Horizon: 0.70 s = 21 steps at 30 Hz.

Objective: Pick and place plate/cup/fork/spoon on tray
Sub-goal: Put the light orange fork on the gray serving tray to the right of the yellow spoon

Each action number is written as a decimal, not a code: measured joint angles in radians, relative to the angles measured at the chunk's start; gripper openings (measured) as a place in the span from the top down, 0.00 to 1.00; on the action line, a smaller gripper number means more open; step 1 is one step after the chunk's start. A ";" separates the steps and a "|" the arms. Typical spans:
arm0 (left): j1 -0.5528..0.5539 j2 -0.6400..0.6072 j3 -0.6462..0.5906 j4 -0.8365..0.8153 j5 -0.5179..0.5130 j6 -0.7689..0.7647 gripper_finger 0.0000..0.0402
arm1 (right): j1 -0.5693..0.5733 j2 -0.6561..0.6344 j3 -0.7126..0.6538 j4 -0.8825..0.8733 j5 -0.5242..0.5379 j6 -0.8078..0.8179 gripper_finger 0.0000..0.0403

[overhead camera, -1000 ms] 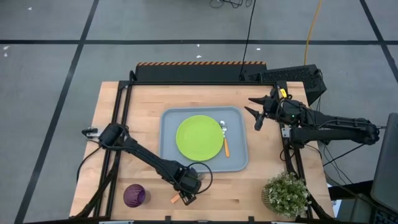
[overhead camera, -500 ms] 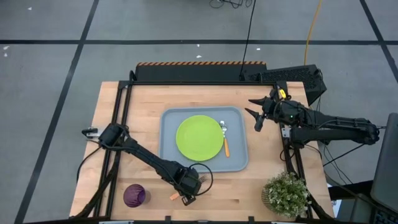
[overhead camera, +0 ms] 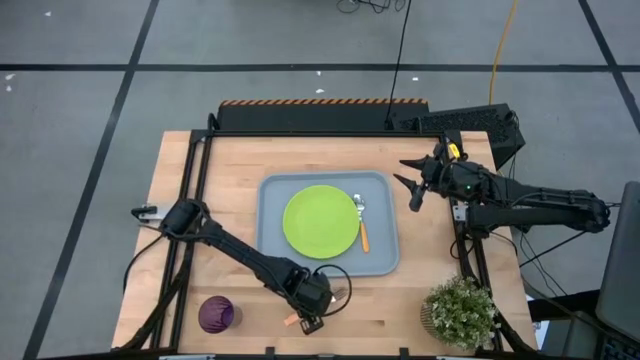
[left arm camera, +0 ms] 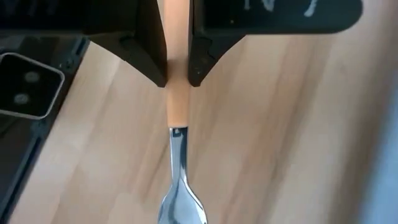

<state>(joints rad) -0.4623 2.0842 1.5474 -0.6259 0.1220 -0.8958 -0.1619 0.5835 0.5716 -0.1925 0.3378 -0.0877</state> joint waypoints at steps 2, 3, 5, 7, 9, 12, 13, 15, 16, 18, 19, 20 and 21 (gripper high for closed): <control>0.007 0.000 0.059 -0.074 -0.053 0.055 0.91 | 0.000 0.000 0.000 -0.033 0.000 0.013 0.54; 0.012 -0.001 0.089 -0.111 -0.089 0.081 0.91 | 0.000 0.000 0.000 -0.040 -0.001 0.019 0.54; 0.024 -0.002 0.146 -0.190 -0.170 0.133 0.91 | 0.000 0.000 0.000 -0.048 -0.005 0.023 0.54; 0.042 -0.002 0.208 -0.252 -0.263 0.185 0.91 | 0.000 0.000 0.000 -0.053 -0.032 0.024 0.54; 0.061 -0.002 0.273 -0.292 -0.370 0.250 0.91 | 0.000 0.000 0.000 -0.051 -0.075 0.021 0.54; 0.093 -0.004 0.368 -0.301 -0.531 0.350 0.91 | 0.000 0.000 0.000 -0.019 -0.125 0.014 0.54; 0.103 -0.004 0.398 -0.300 -0.578 0.385 0.91 | 0.000 -0.002 0.000 -0.011 -0.139 0.014 0.54; 0.118 -0.004 0.454 -0.299 -0.672 0.450 0.91 | 0.000 -0.010 0.000 -0.002 -0.175 0.012 0.54; 0.125 -0.004 0.477 -0.296 -0.718 0.480 0.91 | 0.000 -0.017 0.000 -0.002 -0.189 0.010 0.54; 0.138 -0.005 0.514 -0.296 -0.802 0.521 0.91 | 0.000 -0.037 0.000 -0.001 -0.212 0.001 0.54; 0.143 -0.005 0.528 -0.296 -0.844 0.536 0.91 | 0.000 -0.051 0.000 0.000 -0.212 -0.001 0.54; 0.149 -0.005 0.539 -0.296 -0.888 0.547 0.91 | 0.000 -0.067 0.000 0.001 -0.213 -0.003 0.54; 0.155 -0.005 0.548 -0.297 -0.935 0.558 0.91 | 0.000 -0.081 0.000 0.007 -0.219 -0.003 0.54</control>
<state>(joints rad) -0.3073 2.0792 2.0955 -0.9226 -0.8125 -0.3381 -0.1619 0.5026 0.5716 -0.1858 0.1188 -0.0907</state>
